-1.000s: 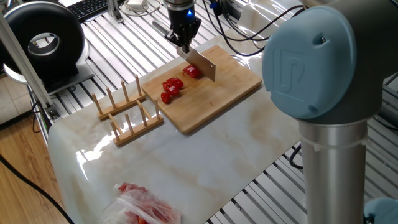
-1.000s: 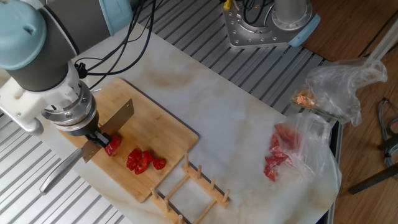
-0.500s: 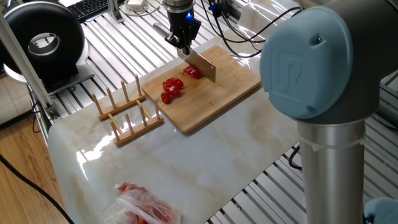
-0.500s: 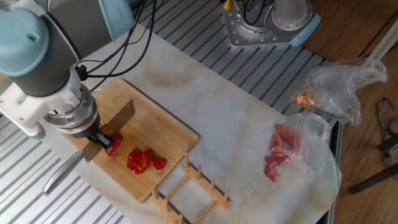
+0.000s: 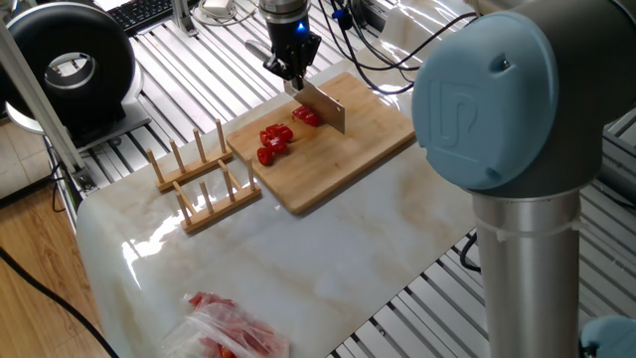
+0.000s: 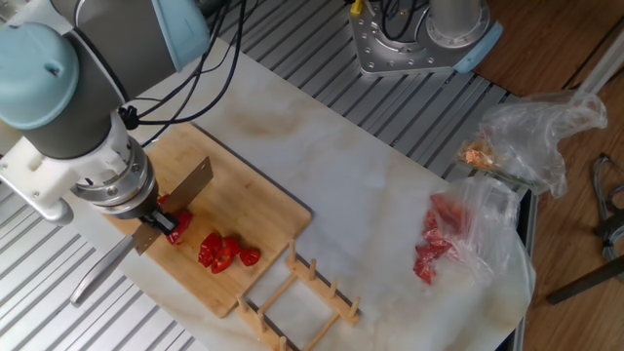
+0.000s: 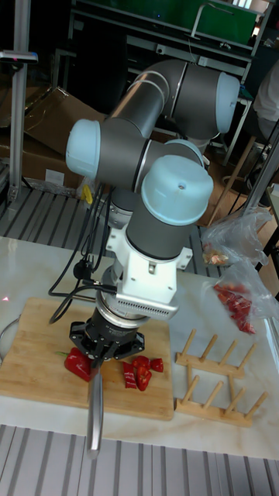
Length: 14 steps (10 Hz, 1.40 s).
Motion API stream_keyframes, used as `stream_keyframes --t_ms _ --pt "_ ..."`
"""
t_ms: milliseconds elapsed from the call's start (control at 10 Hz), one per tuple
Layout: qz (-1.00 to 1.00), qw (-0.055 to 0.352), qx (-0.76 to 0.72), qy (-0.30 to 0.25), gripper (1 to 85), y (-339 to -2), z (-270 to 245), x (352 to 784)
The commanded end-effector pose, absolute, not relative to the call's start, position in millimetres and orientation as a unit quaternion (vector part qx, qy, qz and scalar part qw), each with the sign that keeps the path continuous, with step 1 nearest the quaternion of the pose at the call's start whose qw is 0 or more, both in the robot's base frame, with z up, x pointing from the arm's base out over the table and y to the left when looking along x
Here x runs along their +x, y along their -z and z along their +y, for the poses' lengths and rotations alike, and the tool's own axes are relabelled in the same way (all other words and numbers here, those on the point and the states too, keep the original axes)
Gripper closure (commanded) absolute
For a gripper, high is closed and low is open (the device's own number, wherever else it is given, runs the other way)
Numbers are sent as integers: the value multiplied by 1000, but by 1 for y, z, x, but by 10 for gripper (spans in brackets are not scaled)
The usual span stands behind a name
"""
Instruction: Chop the chili peppers
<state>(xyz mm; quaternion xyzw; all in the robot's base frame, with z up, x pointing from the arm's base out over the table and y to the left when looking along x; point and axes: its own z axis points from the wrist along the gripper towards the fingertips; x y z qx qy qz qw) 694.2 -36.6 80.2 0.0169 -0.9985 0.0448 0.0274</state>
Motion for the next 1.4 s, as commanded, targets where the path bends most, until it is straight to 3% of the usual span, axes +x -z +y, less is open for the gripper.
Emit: stream_keyframes --t_ms 0,1300 --pt "-999 30 14 -40 843 -78 -34 694" --pt "-999 31 15 -30 843 -70 -30 696"
